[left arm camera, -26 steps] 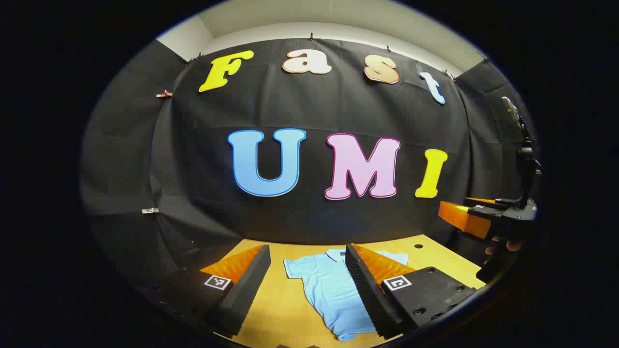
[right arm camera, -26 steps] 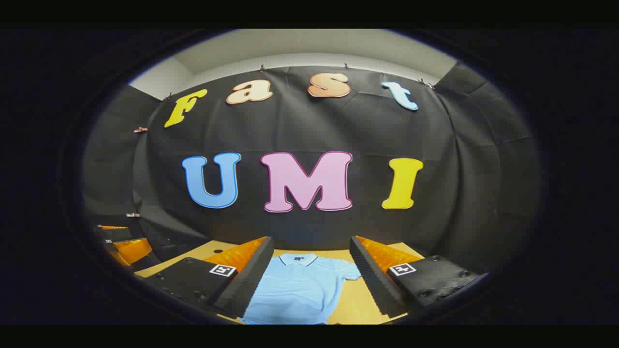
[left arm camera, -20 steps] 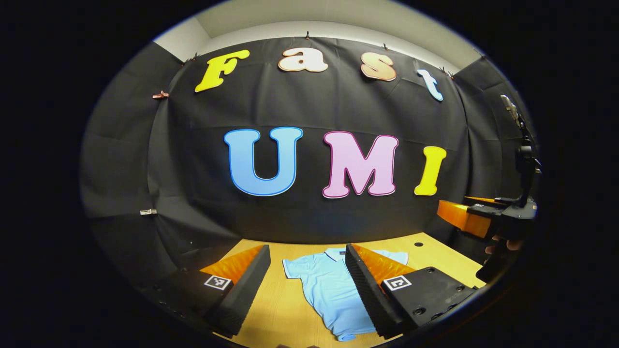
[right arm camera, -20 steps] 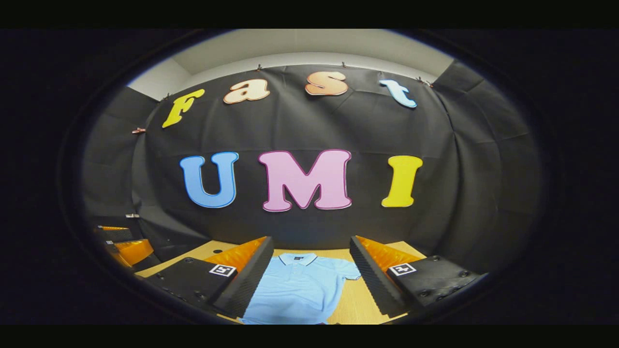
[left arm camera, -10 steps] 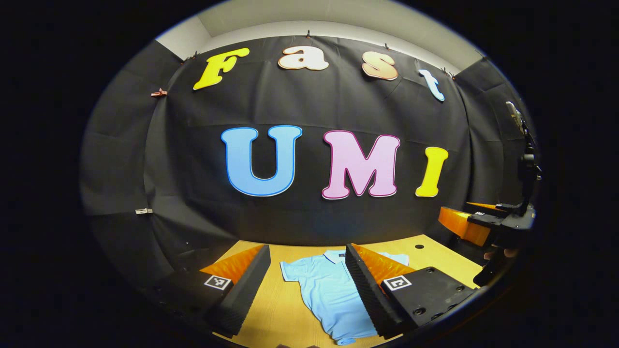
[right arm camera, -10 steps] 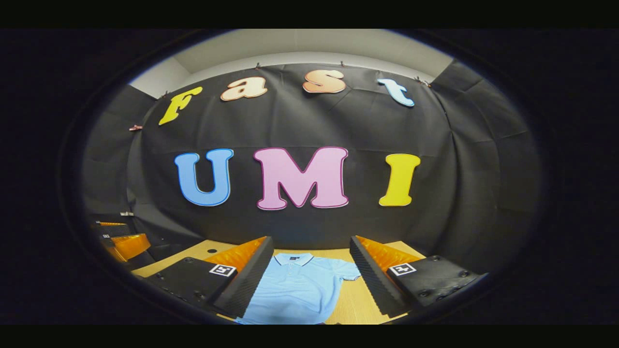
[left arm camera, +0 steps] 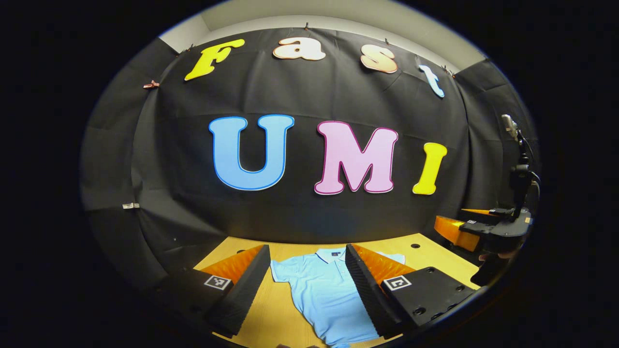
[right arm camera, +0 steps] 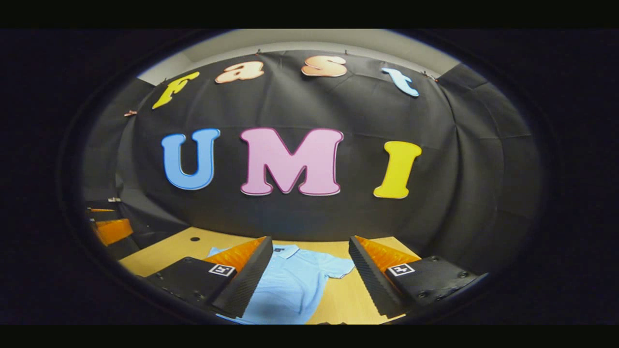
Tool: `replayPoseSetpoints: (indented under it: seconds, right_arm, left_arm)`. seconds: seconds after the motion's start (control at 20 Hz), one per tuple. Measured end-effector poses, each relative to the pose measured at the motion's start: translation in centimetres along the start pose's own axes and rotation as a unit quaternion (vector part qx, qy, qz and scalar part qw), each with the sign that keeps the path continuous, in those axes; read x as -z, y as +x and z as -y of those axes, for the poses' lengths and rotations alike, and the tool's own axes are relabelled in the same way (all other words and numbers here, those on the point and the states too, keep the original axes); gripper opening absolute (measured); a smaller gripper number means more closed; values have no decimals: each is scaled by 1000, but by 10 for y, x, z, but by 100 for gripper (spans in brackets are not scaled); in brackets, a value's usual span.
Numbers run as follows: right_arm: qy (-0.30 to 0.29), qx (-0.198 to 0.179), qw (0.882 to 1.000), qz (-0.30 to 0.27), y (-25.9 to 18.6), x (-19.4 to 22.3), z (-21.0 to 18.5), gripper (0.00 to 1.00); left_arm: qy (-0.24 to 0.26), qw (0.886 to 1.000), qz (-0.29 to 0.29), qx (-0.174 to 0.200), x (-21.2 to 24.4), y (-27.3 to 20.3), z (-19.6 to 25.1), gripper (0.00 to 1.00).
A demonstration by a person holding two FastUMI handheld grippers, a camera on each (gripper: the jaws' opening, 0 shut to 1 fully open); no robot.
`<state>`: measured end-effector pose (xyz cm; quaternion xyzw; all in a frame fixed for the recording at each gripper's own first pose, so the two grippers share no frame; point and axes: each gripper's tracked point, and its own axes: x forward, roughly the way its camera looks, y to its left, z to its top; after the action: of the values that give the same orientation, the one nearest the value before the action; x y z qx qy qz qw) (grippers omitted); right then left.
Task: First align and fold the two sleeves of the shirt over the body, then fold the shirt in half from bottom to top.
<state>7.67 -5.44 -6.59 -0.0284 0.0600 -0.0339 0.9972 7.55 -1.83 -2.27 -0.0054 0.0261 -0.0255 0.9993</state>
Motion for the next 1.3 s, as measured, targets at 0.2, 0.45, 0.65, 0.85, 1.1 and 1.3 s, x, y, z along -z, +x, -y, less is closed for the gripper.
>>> replayPoseSetpoints:
  seconds: [0.2,0.45,0.65,0.85,1.1,1.3]
  right_arm:
    - [-13,21,1000,-18,54,23,36,97]
    - [-25,32,997,-60,132,70,73,97]
    - [-34,2,992,-123,189,129,88,98]
    - [-49,-50,983,-171,232,190,92,97]
    - [-26,-51,967,-247,277,262,118,97]
    - [7,-31,954,-298,292,306,136,97]
  left_arm:
    - [1,1000,-23,-15,13,22,-2,99]
    - [7,998,-54,-30,33,52,-2,99]
    - [9,996,-83,-42,53,77,2,99]
    - [5,993,-109,-50,79,100,9,98]
    - [4,991,-129,-45,97,125,20,99]
    - [0,989,-143,-40,110,137,30,99]
